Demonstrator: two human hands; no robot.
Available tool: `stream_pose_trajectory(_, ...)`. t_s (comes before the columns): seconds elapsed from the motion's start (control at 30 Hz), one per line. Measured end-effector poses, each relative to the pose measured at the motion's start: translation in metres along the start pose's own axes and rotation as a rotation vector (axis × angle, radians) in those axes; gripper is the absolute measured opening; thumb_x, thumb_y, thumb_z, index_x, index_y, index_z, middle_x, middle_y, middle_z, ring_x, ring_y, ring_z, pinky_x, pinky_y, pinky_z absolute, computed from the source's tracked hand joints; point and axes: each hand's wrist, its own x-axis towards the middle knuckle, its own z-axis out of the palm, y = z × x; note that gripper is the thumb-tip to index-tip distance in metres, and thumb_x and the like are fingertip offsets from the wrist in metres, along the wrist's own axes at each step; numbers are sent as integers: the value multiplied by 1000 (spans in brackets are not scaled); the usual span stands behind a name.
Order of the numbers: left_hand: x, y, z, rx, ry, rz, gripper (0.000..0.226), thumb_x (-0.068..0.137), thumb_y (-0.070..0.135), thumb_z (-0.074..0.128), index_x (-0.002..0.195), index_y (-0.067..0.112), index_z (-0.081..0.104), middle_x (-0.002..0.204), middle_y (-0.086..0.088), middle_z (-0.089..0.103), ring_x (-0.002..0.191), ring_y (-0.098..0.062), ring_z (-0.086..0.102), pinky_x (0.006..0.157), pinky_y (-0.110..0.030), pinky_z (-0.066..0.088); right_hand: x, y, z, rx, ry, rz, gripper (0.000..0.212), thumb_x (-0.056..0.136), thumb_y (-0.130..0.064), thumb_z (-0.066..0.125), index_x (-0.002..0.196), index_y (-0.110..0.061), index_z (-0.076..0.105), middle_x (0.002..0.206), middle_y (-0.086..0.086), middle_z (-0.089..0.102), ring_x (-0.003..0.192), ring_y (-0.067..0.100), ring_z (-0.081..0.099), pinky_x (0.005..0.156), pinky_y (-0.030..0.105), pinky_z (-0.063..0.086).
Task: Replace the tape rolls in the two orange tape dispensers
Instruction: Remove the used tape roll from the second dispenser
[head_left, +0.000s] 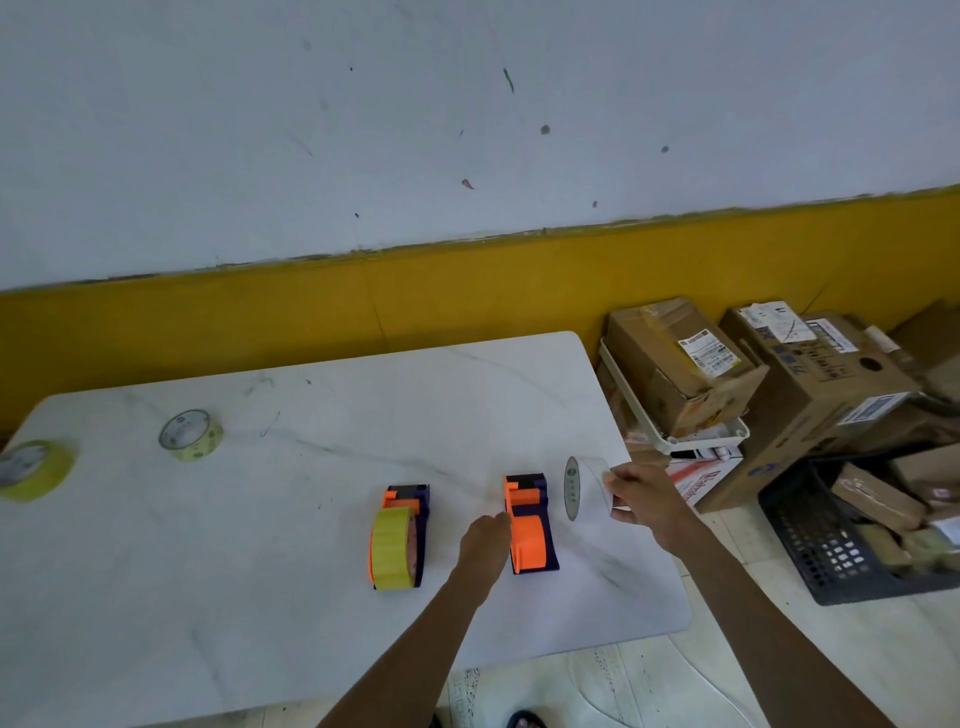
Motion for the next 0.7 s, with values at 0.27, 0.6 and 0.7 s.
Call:
stream_pose_trajectory(0.27,-18,55,-31,-236,26,247,17,83,25,55,74,14,63,75,-6,57,72,-19,50,68,-32,39,-14,-34,34,141,-159,-90,11,93,-12,60,88,-2,61,91,15,65,88,28,64,67,28,56)
stream_pose_trajectory(0.6,-39,67,-107,-303,325,356,8,88,15,60,88,13,68,86,-5,66,88,-30,63,87,-51,56,-28,-101,106,93,-342,-293,14,91,-12,62,83,-2,62,88,18,67,72,22,69,53,23,55)
stream_pose_trajectory(0.7,-52,53,-128,-351,381,352,8,86,17,61,87,15,69,86,-3,66,92,-32,63,87,-52,56,-40,-110,129,58,-406,-317,16,92,-13,61,87,2,63,83,12,66,70,19,69,54,23,55)
